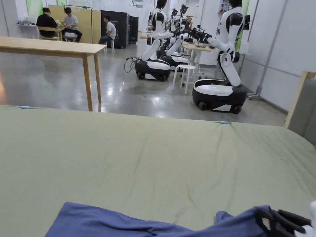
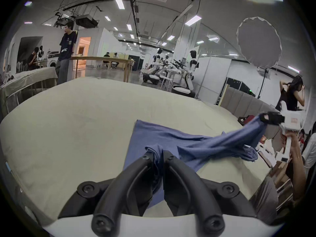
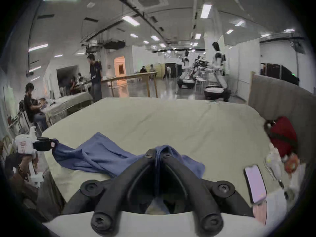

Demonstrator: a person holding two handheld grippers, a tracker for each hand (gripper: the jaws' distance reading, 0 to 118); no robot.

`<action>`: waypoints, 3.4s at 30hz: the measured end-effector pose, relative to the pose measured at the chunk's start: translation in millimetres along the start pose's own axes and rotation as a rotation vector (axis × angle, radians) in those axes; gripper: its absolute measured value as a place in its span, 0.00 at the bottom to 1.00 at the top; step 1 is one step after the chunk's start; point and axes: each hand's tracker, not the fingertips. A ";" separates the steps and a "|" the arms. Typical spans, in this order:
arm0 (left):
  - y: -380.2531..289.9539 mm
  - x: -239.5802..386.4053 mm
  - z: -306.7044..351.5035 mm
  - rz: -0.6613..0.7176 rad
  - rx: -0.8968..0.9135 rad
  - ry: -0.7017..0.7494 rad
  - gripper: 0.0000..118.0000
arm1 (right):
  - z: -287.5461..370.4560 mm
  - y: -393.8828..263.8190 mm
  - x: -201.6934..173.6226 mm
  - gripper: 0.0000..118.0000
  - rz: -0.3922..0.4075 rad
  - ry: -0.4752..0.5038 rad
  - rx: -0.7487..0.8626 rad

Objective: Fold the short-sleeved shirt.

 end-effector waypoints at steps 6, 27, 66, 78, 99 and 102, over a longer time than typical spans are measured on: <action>78.9 7.7 -23.2 0.007 0.114 -0.132 0.07 | 13.3 27.3 19.2 0.03 0.001 -0.029 0.100; 554.6 99.3 -119.0 -0.099 0.397 -0.097 0.07 | -47.7 467.7 68.0 0.03 0.097 -0.292 0.455; 389.2 3.7 -328.5 0.087 0.170 -0.024 0.07 | -260.8 313.4 127.8 0.03 -0.089 -0.278 0.188; 367.8 15.5 -288.6 0.062 0.166 -0.074 0.07 | -225.6 283.1 113.4 0.03 0.006 -0.285 0.182; 93.5 -19.2 -21.3 0.144 0.065 -0.148 0.07 | 41.1 25.5 27.3 0.03 0.010 -0.115 0.054; 43.3 -24.6 -5.7 0.191 -0.012 -0.146 0.07 | 54.4 -21.4 24.4 0.03 -0.015 -0.111 -0.071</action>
